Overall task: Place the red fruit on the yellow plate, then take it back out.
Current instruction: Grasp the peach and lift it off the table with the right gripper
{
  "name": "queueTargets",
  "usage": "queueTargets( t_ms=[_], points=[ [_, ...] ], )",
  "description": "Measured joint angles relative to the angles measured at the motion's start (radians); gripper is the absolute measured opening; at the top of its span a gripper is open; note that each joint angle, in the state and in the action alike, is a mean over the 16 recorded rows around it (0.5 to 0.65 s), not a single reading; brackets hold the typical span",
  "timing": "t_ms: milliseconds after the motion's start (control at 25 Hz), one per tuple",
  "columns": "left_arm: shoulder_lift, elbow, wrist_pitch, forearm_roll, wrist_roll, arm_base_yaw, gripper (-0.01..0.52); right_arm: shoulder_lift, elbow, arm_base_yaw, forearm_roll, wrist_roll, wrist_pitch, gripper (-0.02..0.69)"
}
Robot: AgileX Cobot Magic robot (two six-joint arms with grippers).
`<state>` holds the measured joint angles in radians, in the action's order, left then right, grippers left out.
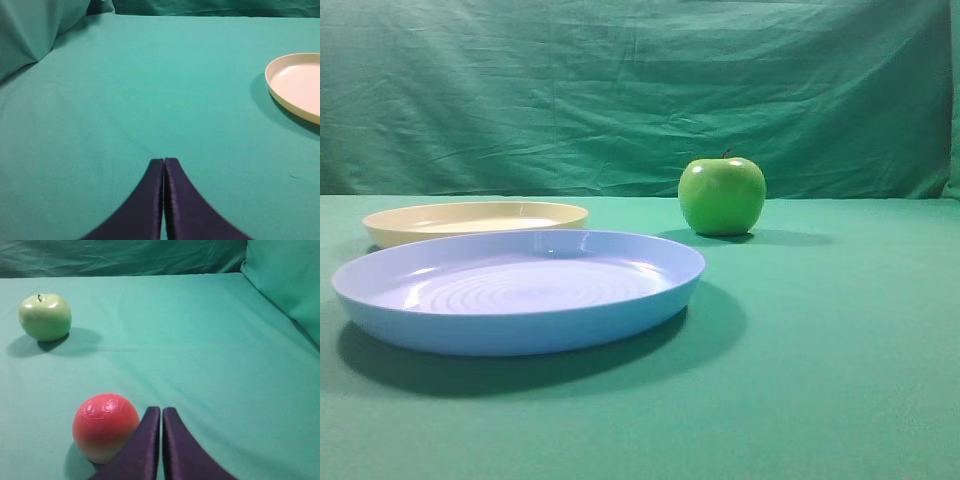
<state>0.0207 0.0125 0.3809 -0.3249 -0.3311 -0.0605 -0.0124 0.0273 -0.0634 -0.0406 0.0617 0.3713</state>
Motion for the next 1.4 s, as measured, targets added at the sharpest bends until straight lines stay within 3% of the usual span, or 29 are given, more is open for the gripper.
queueTargets(
  t_ms=[1000, 1400],
  points=[
    [0.000, 0.000, 0.000, 0.000, 0.002, 0.000, 0.000, 0.000, -0.010, 0.000, 0.000, 0.000, 0.012, 0.000],
    [0.000, 0.000, 0.000, 0.000, 0.002, 0.000, 0.000, 0.076, -0.204, 0.000, 0.001, 0.001, 0.140, 0.000]
  ],
)
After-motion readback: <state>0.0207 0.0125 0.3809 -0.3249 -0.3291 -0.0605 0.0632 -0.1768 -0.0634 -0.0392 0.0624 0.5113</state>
